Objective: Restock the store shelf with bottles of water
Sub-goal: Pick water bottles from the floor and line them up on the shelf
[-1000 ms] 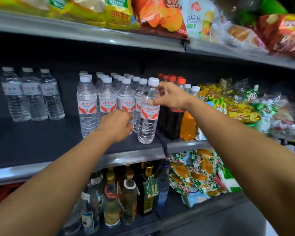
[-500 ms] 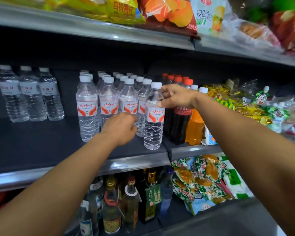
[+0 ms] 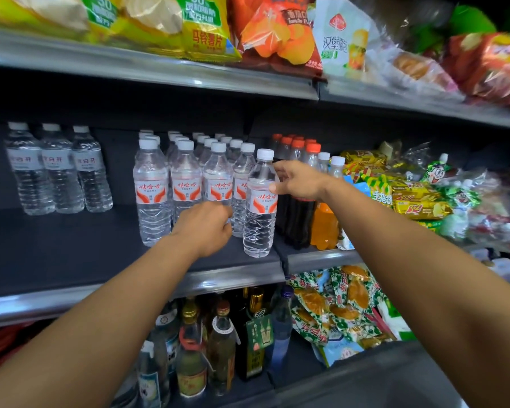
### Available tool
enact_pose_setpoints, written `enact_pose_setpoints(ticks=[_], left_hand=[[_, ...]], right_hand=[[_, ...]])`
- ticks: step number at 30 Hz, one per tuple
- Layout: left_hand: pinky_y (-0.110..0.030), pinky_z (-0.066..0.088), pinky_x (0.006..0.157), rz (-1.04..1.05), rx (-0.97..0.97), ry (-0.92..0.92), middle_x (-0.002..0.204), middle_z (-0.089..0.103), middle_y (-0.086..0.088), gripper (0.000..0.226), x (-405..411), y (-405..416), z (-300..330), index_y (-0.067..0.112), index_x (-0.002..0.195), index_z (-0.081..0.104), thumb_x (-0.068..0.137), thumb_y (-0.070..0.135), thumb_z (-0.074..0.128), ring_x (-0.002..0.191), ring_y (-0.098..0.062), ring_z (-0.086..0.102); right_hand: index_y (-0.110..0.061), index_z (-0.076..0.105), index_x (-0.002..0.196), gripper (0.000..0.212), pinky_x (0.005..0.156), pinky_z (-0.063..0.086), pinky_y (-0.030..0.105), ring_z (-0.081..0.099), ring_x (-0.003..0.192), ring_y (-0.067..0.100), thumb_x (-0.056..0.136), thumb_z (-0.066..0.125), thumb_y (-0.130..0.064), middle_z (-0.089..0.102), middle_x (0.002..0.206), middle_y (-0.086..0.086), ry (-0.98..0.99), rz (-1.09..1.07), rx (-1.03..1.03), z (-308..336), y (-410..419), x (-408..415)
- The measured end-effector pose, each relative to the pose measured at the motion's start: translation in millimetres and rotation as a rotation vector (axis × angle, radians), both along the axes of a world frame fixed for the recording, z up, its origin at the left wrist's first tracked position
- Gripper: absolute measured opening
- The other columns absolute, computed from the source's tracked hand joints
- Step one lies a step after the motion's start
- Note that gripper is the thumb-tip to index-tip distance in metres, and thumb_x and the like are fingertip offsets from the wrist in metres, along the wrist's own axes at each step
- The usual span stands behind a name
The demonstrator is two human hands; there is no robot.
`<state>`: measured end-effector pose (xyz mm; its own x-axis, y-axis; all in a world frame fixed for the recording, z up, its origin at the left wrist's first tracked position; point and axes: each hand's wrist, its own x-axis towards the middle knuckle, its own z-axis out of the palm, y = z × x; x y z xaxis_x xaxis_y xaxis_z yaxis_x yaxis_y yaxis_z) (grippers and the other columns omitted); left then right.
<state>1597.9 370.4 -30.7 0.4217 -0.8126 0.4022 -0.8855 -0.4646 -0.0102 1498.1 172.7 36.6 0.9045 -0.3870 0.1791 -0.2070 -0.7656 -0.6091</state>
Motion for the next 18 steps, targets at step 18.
enact_pose_setpoints(ticks=[18], left_hand=[[-0.038,0.044,0.073,-0.041,0.074,0.019,0.116,0.06,-0.009,0.025,-94.5,55.7,-49.8,0.013,0.111,0.06,0.094,0.025,0.047,0.106,-0.032,0.056]], right_hand=[[-0.011,0.054,0.118,0.027,0.077,0.051,0.046,0.058,0.1,0.037,0.093,0.045,-0.014,0.063,0.11,0.016,0.216,-0.069,-0.631,-119.4,110.5,-114.5]])
